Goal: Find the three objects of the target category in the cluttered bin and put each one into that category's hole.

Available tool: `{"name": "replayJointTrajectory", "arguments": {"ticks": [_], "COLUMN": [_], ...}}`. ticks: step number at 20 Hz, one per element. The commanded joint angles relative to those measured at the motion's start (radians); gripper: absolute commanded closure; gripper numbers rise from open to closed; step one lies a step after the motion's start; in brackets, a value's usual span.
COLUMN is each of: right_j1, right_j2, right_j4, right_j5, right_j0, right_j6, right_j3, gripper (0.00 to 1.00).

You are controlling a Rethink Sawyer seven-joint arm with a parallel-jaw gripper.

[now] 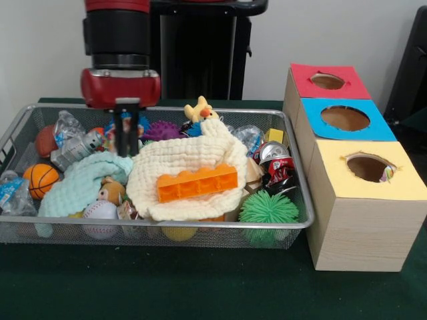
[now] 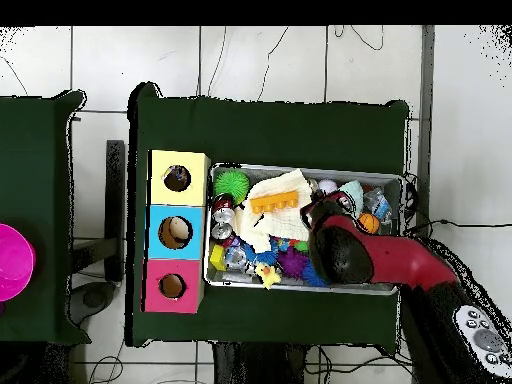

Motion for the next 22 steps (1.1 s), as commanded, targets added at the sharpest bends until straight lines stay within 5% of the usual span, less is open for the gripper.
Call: {"name": "replayJointTrajectory", "arguments": {"ticks": [1,8,13,22], "right_j1": [-0.019,-0.093,-0.143,-0.104], "right_j2": [-0.106,-0.162,-0.246,-0.206], "right_j4": [0.077,0.183,0.258,0.356], "right_j5": [-0.108,-0.108,-0.055,-0.114], "right_j0": [0.084,0.161,0.290,0.298], "right_j6": [0.338,0.365,0.374,0.423], "right_j3": [0.102,0.152,0.092,0.097], "gripper": [1.00,1.00,1.00,1.00]}}
